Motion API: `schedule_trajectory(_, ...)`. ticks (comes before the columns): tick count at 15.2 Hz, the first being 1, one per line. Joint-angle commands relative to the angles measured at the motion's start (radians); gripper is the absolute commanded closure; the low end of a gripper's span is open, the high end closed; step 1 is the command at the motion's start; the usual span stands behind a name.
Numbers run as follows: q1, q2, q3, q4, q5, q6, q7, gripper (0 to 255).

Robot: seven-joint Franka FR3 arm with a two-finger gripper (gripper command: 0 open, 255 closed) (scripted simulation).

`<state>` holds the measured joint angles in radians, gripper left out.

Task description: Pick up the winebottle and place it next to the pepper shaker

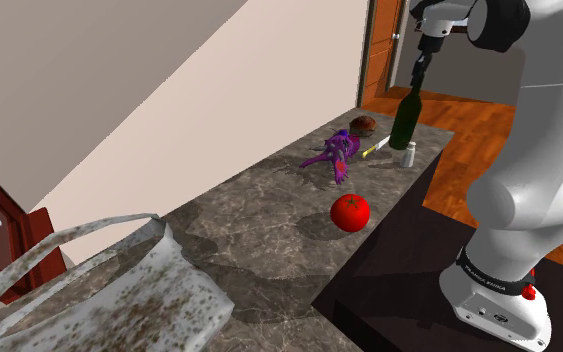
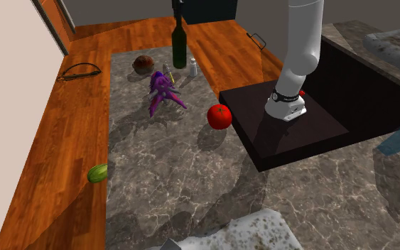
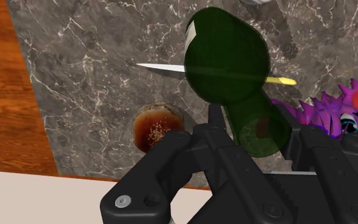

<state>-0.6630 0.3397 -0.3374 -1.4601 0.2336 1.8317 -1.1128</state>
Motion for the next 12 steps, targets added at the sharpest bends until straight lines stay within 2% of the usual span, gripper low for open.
schedule_trajectory(1, 0.0, -0.001, 0.0, -0.027, 0.002, 0.027, -0.007, 255)
schedule_trajectory(5, 0.003, 0.005, 0.002, -0.084, 0.007, 0.089, -0.017, 255)
schedule_trajectory(12, 0.003, 0.005, 0.002, -0.084, 0.007, 0.089, -0.017, 255)
